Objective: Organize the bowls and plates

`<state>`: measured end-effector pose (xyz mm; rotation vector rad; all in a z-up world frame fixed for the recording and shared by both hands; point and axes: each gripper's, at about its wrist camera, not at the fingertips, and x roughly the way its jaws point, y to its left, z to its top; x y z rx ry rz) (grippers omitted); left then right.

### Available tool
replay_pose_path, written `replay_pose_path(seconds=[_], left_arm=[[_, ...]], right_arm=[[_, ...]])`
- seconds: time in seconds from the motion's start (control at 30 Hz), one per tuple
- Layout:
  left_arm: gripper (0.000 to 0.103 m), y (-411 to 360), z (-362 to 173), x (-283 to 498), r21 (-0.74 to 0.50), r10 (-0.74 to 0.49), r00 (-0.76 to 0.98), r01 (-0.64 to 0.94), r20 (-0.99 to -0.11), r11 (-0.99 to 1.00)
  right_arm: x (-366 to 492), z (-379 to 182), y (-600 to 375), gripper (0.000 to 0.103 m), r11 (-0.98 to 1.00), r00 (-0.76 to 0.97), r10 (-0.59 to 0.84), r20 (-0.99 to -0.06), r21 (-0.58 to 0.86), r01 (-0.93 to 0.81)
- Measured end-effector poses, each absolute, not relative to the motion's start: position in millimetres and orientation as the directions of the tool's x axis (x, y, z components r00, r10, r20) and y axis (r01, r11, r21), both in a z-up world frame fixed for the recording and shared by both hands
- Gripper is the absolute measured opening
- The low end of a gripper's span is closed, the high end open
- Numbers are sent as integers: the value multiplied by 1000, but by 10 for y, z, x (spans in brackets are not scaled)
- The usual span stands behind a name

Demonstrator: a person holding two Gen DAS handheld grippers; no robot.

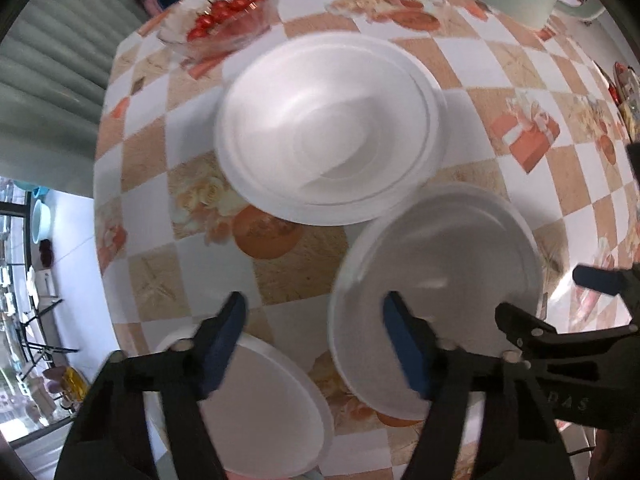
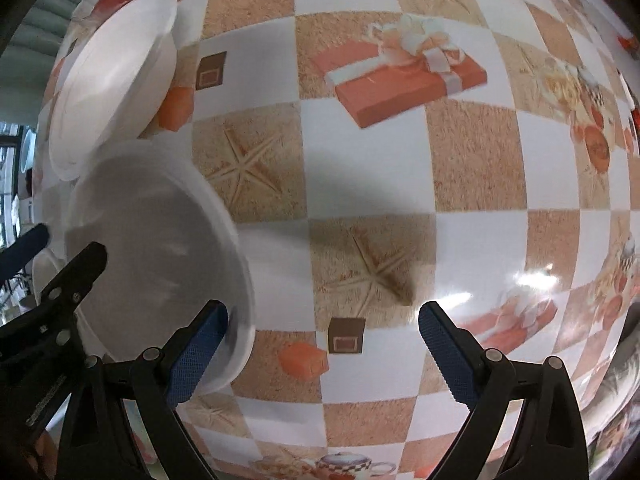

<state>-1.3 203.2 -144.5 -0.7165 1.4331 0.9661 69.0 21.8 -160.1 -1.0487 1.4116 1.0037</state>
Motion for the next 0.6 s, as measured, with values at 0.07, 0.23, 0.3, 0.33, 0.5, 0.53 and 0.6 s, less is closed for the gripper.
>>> replay_pose_path(seconds=[0.07,0.23,0.3,0.33,0.5,0.53,0.6], left_arm=[[45,2012,-1511,13,142,86,-115,-873,-990,467],[35,1934,-1569,58,118,53,-105,-872,-993,475],[35,1893,-1576,97,115,49,-105,-868,-993,483],[35,1870,-1576,119,115,48,-105,-866,-993,486],[34,1620,-1580,318,104,41,-96,-849,-995,518],[34,1558,-1586,352,98,37,-92,-847,-995,523],[34,1415,-1599,417,91,31,-88,-838,-996,538]], right_arm=[[640,-1585,247,94,242,-42,-62,-997,26,-970],[806,-1520,308,52,227,-145,-44,-988,132,-965],[752,-1524,329,35,217,-187,-43,-981,174,-961],[735,-1532,326,32,212,-191,-48,-980,177,-961],[808,-1592,194,27,226,-215,-66,-974,195,-955],[813,-1592,154,27,227,-216,-72,-974,195,-954],[860,-1597,89,27,216,-209,-79,-975,188,-958]])
